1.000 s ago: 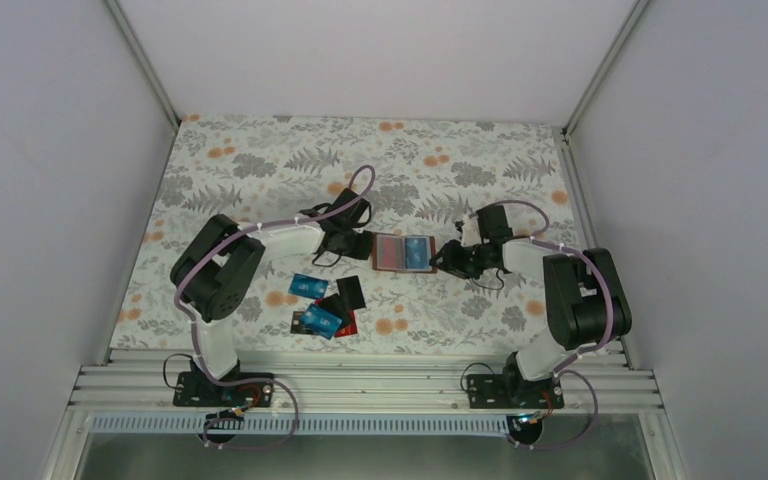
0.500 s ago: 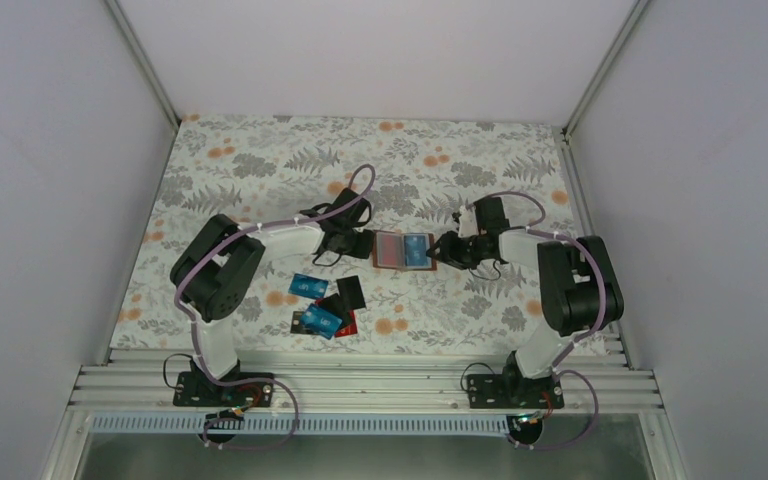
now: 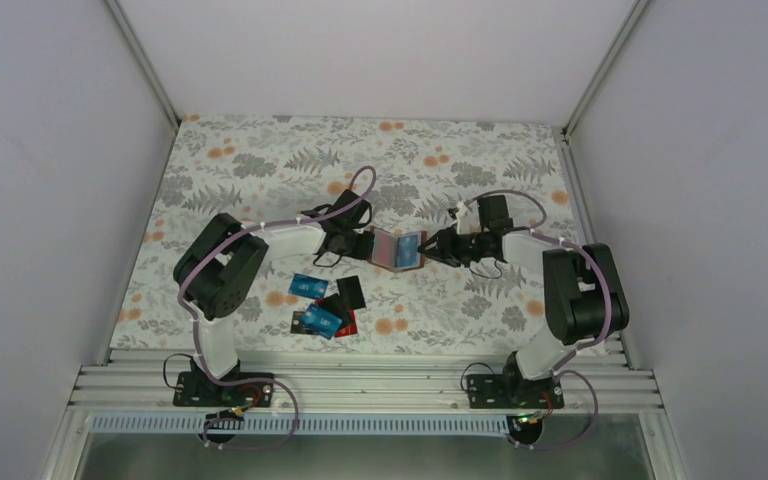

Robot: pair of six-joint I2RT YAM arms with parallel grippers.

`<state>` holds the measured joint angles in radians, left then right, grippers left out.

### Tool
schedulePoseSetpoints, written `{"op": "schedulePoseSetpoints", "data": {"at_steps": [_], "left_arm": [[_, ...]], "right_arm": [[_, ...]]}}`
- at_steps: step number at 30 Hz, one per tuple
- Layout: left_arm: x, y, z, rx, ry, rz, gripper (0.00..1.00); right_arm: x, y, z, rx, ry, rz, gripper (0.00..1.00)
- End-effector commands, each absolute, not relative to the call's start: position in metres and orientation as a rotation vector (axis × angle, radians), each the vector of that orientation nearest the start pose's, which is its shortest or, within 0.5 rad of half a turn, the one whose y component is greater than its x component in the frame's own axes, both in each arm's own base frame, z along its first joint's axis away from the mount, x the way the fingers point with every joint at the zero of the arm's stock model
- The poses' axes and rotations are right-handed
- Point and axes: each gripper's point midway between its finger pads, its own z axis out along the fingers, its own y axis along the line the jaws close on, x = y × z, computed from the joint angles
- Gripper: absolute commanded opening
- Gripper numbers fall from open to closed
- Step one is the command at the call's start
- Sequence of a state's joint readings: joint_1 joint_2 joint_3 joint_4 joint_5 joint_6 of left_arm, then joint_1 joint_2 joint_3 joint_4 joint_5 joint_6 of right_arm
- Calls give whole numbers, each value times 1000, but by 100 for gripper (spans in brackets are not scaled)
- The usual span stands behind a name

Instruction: Put the credit cards into the card holder

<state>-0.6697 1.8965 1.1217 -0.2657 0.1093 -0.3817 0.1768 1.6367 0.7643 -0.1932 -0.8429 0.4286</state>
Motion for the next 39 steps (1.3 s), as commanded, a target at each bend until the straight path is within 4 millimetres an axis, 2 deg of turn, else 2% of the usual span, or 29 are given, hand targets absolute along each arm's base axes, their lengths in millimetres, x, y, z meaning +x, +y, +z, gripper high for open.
{"op": "schedulePoseSetpoints", "data": {"at_steps": [1,19,22,25,30,35,38,39], "left_arm": [[346,-305,30,434,2626,-547,2],[342,-308,22,438,2642,-560,2],[341,-310,22,435,2641,-575,2],[340,-310,20,424,2647,-590,2],[331,-312,15,379,2665,-649,2],[323,-307,7,308,2696,-664,2],[320,-303,3,290,2710,-642,2],[320,-301,1,287,2716,-629,2]], "right_arm": [[298,202,81,-47,2572,1450,34],[295,255,110,-211,2543,1506,32],[296,263,109,-230,2548,1506,32],[298,272,93,-230,2588,1512,31],[299,283,85,-254,2604,1532,29],[304,275,91,-267,2607,1465,26],[310,251,94,-215,2632,1285,30],[312,239,101,-195,2624,1204,32]]}}
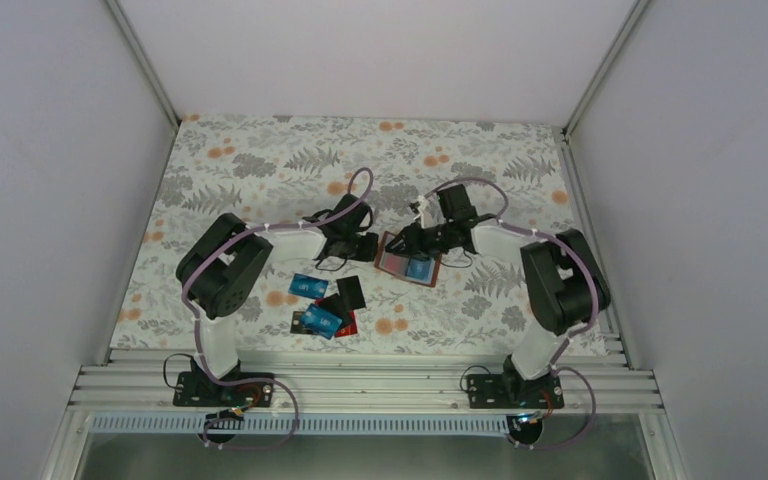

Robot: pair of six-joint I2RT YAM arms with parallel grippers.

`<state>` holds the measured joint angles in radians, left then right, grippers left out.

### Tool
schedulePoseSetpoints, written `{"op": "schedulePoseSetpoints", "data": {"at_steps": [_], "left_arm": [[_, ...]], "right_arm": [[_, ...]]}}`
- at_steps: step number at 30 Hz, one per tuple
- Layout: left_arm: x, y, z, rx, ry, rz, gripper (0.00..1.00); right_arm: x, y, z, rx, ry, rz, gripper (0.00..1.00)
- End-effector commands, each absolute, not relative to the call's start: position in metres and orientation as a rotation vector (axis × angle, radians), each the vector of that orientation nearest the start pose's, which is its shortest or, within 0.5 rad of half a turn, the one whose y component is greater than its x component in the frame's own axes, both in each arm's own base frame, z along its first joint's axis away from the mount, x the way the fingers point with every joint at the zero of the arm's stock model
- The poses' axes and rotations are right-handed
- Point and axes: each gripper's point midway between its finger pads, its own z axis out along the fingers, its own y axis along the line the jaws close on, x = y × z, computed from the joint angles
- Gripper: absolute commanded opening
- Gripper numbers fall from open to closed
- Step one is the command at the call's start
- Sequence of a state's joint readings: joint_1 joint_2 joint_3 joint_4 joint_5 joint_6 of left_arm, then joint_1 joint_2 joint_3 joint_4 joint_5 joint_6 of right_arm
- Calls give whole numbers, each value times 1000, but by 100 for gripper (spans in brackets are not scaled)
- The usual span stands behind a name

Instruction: Put the credit cards into the card holder

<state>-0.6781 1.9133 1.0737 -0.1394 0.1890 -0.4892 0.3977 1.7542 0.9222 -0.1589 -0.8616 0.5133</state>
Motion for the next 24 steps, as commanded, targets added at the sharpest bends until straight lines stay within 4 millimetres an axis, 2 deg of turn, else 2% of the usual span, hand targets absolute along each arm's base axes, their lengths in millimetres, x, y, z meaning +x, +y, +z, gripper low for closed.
{"op": "schedulePoseSetpoints", "data": {"at_steps": [1,4,6,8,14,24], "left_arm": [[320,-299,0,282,2721,-613,2],[320,-294,-5,280,2734,-573,2],[320,-294,-6,282,2737,-570,2],[319,-295,-5,282,2737,-575,2],[316,-298,-5,296,2740,-572,2],[312,-303,-6,317,2745,-561,2]], "right_arm": [[315,225,104,-160,2625,1115,36],[315,177,85,6,2699,826,44],[309,154,75,105,2733,742,51],[297,142,63,175,2770,712,57],[275,149,42,249,2816,828,67],[272,165,19,233,2847,965,68]]}}
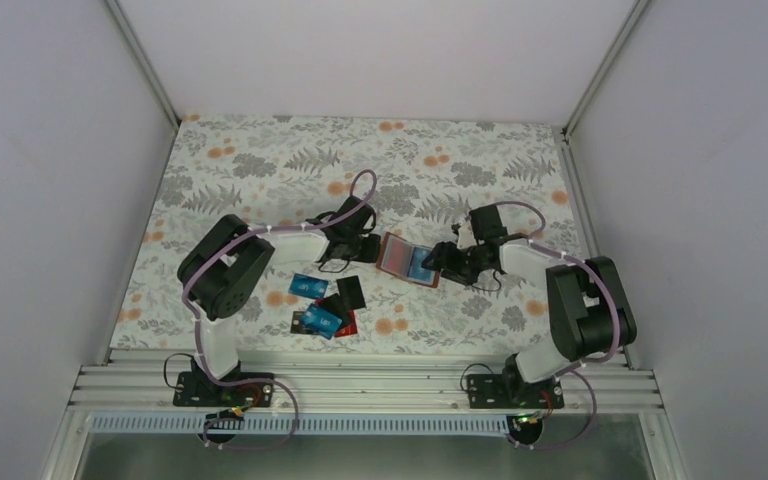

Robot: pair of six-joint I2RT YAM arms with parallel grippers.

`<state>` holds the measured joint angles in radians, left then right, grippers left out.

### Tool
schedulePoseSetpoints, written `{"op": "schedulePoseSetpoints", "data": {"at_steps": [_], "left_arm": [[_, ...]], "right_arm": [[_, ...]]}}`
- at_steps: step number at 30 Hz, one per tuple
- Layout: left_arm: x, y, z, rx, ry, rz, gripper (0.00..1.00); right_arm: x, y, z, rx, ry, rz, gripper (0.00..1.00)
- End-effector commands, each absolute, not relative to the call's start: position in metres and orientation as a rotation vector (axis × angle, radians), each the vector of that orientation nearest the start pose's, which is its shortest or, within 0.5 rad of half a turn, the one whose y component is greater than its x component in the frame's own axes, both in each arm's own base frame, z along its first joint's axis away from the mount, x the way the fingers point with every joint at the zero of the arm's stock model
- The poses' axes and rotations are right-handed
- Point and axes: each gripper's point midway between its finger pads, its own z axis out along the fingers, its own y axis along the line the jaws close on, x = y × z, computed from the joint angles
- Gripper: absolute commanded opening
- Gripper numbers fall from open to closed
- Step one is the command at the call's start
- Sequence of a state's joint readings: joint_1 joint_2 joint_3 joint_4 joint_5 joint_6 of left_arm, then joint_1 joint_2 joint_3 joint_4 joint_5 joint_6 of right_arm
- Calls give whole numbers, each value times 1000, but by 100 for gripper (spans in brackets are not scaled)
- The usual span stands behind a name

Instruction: Put the credit cards into the card holder

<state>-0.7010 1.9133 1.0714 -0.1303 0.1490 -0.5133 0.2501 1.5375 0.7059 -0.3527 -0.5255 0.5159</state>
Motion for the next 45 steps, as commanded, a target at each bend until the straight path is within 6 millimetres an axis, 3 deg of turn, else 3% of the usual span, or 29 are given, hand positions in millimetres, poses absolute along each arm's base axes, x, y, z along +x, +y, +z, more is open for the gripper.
{"op": "schedulePoseSetpoints", "data": {"at_steps": [1,5,16,31,44,45], "left_arm": [[311,-303,-6,320,2745,-563,2],[309,-305,-7,328,2750,-559,2],[309,-306,-9,333,2750,-550,2],[310,-310,-12,344,2754,-556,3],[307,-310,-16,325,2764,-578,2],[305,-309,-17,318,2766,-582,2]], "right_arm": [[273,165,19,234,2843,970,68],[274,173,25,226,2797,1076,66],[287,195,92,81,2577,1294,62],[289,224,119,-70,2465,1476,61],[299,263,100,-143,2499,1534,58],[299,263,90,-133,2527,1530,58]]}}
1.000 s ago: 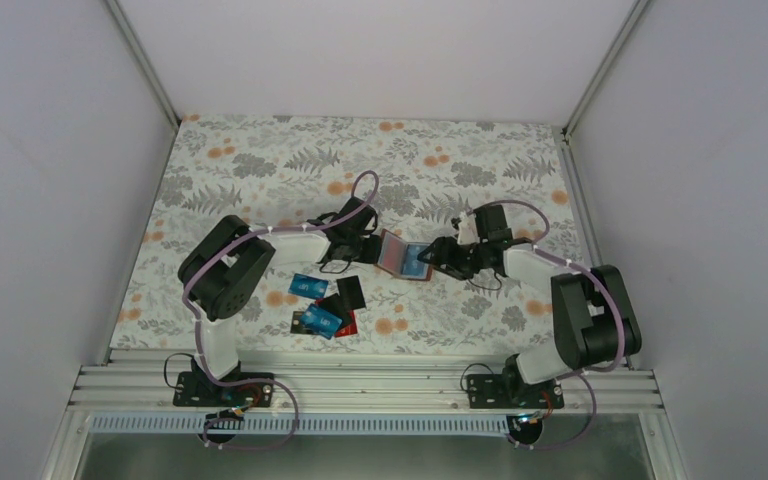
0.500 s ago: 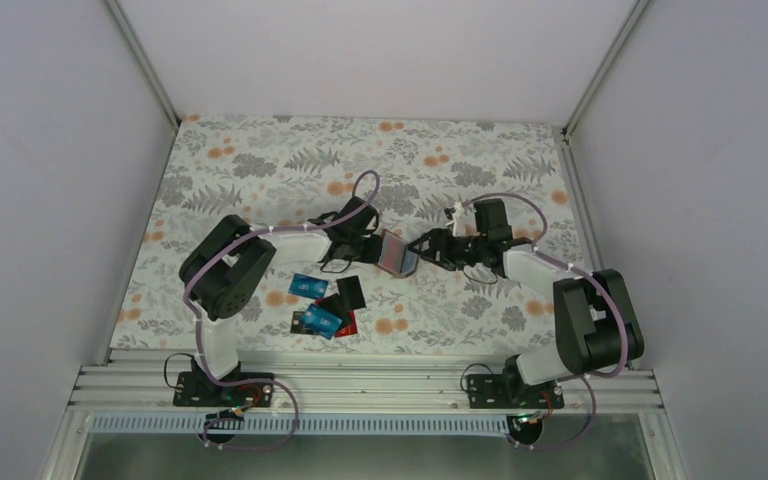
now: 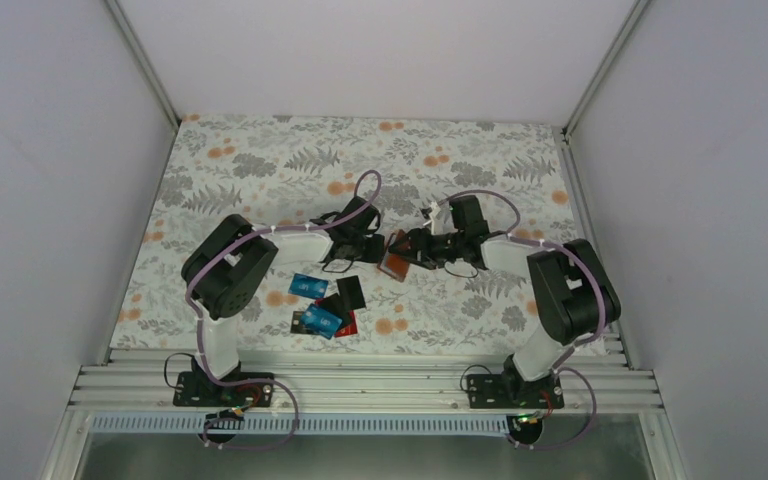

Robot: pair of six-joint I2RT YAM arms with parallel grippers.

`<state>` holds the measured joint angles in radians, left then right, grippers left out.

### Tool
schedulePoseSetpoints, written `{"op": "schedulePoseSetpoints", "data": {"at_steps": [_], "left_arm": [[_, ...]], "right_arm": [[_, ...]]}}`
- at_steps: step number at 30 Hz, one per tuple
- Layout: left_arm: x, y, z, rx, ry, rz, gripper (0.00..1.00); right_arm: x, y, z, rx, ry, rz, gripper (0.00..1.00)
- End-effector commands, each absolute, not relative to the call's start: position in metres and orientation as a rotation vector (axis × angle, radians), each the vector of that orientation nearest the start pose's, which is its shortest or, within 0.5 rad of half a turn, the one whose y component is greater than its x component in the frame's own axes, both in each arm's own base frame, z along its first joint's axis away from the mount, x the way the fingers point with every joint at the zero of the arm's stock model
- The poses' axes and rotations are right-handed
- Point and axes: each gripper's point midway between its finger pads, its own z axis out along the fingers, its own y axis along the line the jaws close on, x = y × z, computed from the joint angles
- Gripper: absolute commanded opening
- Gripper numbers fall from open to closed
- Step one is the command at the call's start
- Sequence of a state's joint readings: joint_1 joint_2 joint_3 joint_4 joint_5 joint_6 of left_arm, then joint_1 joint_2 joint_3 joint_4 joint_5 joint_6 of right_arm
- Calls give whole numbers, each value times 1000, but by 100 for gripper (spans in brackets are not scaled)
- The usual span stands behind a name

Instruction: Put the credit cards into the card holder

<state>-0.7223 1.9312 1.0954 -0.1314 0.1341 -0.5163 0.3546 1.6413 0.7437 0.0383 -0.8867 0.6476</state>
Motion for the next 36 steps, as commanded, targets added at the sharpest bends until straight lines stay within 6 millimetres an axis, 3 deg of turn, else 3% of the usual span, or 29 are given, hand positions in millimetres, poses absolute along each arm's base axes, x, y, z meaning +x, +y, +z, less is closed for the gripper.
{"op": "schedulePoseSetpoints", "data": {"at_steps": [1,11,19,23,29,36], "left_arm": [[304,-309,-17,312,2765,-591,3],[281,-313,-16,223,2771,-678,2],[274,-309,-11,132,2745,-670,2],[275,-310,-9,131,2734,-667,2],[279,-308,-5,112,2721,-649,2],[279,-307,-7,106,2730,-636,2]], "right_arm": [[298,263,86,-126,2541,1522,58],[291,257,54,-121,2663,1456,57],[276,247,19,-100,2780,1381,56],[278,246,23,-146,2784,1358,54],[288,242,49,-202,2736,1321,52],[292,231,39,-149,2765,1241,32]]}}
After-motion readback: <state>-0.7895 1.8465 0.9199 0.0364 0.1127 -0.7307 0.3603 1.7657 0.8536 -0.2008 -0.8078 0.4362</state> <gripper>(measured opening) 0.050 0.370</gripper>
